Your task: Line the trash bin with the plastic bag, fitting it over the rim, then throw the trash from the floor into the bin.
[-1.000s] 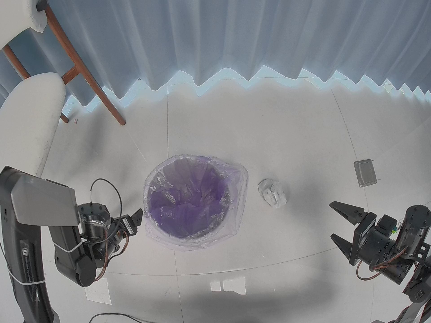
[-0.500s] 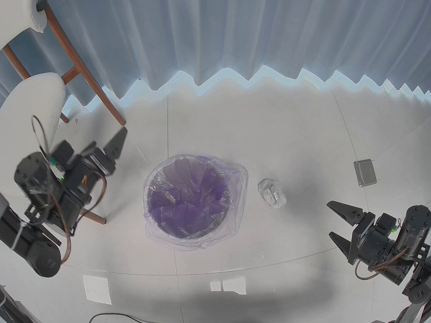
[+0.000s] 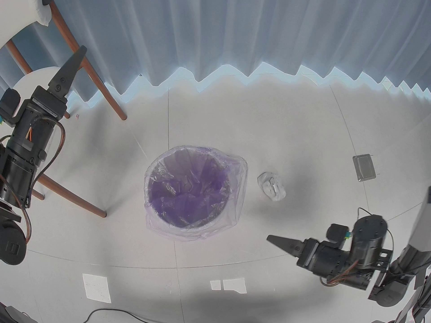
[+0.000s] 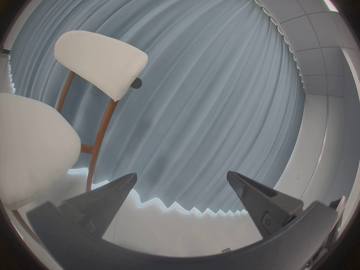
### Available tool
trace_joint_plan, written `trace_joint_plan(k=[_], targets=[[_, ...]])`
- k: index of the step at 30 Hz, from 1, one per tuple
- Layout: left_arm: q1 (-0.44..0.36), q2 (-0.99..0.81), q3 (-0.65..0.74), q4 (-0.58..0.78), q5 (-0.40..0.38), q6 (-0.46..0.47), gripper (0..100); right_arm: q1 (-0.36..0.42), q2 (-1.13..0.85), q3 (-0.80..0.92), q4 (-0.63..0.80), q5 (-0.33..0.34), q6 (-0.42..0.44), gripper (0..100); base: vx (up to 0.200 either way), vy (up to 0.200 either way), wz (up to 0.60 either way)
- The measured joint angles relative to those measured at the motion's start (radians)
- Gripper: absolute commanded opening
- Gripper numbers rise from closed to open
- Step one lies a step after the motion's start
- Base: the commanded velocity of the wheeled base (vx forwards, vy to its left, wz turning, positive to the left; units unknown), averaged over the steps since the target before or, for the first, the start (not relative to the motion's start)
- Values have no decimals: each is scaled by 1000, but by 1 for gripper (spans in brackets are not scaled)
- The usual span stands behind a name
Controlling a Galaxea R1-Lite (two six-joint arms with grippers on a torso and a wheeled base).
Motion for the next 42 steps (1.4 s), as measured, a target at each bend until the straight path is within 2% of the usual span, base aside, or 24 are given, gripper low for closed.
trace_joint_plan(k=[4, 10, 16, 20, 23, 27, 30, 35, 42], targets=[[5, -40, 1, 48, -12, -3, 100, 9, 167, -87, -10, -31, -142, 100, 0, 0, 0], [-9, -157, 4, 269, -33, -6, 100, 0, 386, -261, -32, -93, -351, 100, 0, 167, 0], [-27, -266, 6, 448, -39, -4, 100, -28, 520, -341, -144, -114, -523, 100, 0, 200, 0], [-27, -306, 4, 487, -38, -1, 100, -41, 581, -369, -173, -116, -594, 100, 0, 200, 0], [-27, -321, 4, 491, -35, 3, 100, -46, 610, -386, -174, -114, -601, 100, 0, 200, 0], [-30, -331, 6, 492, -38, 6, 100, -46, 636, -424, -175, -113, -588, 100, 0, 0, 0], [-33, -336, 8, 493, -40, 10, 100, -45, 646, -461, -175, -107, -522, 100, 0, 0, 0], [-42, -341, 16, 493, -42, 45, 100, -44, 651, -506, -175, -70, -355, 100, 0, 0, 0], [-54, -342, 36, 494, -44, 75, 100, -51, 664, -560, -174, -46, -326, 100, 0, 0, 0]])
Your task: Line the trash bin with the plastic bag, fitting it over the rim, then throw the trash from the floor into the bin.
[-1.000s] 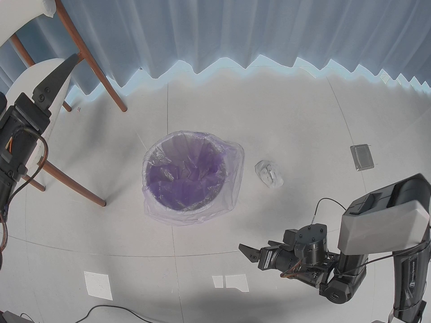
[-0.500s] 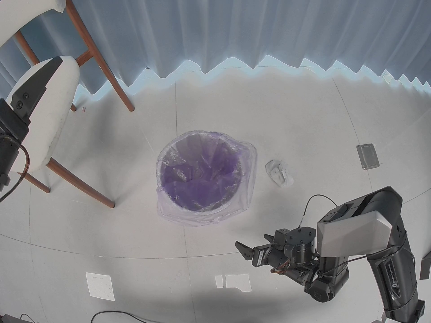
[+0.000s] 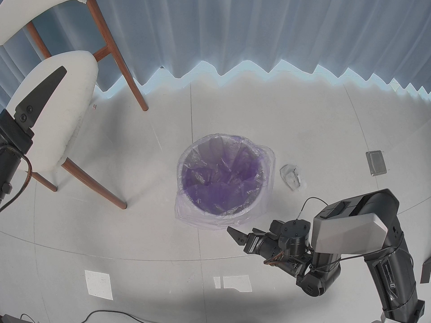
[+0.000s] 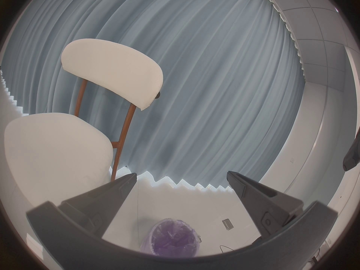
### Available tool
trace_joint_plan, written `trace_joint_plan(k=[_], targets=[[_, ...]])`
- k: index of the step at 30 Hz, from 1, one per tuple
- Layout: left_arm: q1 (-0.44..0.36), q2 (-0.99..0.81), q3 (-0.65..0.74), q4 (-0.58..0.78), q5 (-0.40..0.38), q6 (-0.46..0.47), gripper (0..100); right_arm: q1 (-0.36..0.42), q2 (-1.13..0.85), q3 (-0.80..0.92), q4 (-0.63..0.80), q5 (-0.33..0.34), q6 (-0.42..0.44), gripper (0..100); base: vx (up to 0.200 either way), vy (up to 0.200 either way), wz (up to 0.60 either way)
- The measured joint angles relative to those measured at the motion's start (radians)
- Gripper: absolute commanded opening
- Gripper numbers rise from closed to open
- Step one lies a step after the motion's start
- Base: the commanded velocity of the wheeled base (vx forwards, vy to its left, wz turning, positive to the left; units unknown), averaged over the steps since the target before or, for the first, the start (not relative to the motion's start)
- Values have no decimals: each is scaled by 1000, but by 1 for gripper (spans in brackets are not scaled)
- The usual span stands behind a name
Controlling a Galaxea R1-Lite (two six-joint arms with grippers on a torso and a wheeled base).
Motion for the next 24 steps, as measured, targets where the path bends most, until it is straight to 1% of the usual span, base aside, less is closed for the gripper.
trace_joint_plan(k=[4, 5, 9, 13, 16, 19, 24], targets=[[-3, 0, 4, 0, 0, 0, 100, -6, 5, -36, 0, 1, -11, 100, 0, 0, 0], [-3, 0, 4, 0, 0, 0, 100, -7, 7, -47, 0, 2, -19, 0, 0, 0, 0], [-3, 0, 6, 0, 0, 0, 100, -15, 20, -73, 0, 21, -81, 0, 0, 0, 0], [-5, 0, 12, 0, 0, 1, 100, -20, 40, -83, 0, 46, -191, 0, 0, 0, 0], [-11, 1, 17, 0, 0, 6, 100, -21, 57, -91, 0, 64, -242, 0, 0, 0, 0], [-18, 1, 22, -1, 0, 10, 100, -22, 68, -96, 0, 69, -270, 0, 0, 0, 0], [-20, 2, 26, 0, 0, 12, 100, -23, 82, -80, 0, 69, -280, 0, 0, 0, 0]])
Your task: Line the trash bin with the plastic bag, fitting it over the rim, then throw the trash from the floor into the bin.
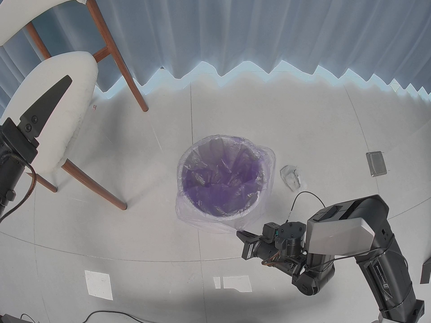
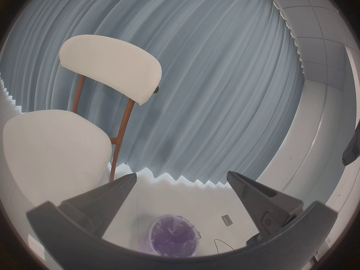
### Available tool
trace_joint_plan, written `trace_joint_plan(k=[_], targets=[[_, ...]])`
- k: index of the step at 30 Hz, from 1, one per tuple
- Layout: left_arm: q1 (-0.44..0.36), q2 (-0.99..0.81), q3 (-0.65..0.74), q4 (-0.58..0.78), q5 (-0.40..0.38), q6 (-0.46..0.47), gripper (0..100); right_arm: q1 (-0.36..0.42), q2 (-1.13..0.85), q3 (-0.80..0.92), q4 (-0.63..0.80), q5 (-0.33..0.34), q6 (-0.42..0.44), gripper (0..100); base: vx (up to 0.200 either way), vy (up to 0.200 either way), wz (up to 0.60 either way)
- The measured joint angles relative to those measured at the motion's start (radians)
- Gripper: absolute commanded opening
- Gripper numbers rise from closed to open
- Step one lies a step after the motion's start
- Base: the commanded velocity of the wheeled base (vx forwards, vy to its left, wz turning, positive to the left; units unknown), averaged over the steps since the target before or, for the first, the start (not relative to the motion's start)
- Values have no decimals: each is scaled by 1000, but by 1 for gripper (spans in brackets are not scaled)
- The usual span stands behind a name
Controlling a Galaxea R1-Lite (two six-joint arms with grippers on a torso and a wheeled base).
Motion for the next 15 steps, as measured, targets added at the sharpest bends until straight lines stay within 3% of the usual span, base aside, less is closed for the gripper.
trace_joint_plan(k=[7, 15], targets=[[-1, 0, 1, 0, 0, 1, 100, -6, 22, -32, 0, 0, 21, 0, 0, 0, 0], [-1, 0, 5, 0, -1, 16, 100, -17, 43, -110, 87, 6, 114, 0, 0, 0, 0]])
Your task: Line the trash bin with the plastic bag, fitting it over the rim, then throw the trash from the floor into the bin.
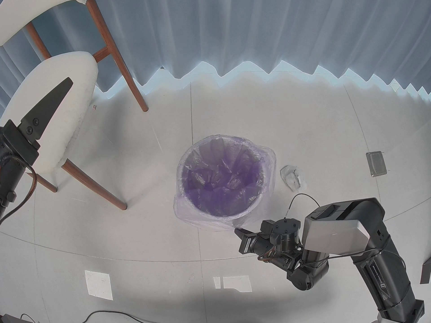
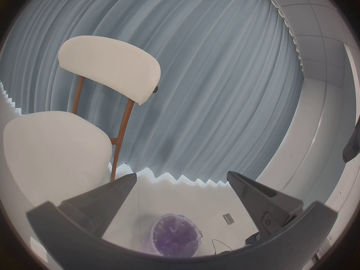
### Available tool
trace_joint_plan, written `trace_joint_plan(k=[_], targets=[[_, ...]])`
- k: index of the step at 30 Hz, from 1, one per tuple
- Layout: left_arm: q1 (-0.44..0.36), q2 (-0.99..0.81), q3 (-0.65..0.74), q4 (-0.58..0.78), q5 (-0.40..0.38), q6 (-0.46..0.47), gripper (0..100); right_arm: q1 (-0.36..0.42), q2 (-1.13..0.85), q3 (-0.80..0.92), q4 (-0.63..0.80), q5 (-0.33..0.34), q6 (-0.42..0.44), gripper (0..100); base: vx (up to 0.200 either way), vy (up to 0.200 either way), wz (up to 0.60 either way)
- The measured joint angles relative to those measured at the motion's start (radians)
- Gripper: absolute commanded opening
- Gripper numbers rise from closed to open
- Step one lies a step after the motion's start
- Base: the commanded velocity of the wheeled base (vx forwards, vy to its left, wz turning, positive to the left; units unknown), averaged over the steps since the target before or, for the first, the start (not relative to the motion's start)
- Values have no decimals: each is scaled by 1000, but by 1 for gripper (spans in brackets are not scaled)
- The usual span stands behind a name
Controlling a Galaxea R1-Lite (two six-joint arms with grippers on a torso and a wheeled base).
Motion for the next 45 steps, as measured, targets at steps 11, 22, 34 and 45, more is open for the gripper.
trace_joint_plan(k=[11, 22, 34, 45], targets=[[0, 0, 1, 1, -2, 9, 100, -12, -6, -23, 55, 40, 125, 0, 0, 0, 0], [0, -2, 3, 0, -18, 9, 100, -10, -21, -21, 38, 27, 125, 100, 0, 0, 0], [0, -6, -19, -2, -17, -14, 100, 53, -244, 284, -87, 7, 239, 100, 0, 0, 0], [-10, -18, -43, 0, -47, -146, 100, -53, -668, 551, -87, -3, 311, 100, 0, 0, 0]])
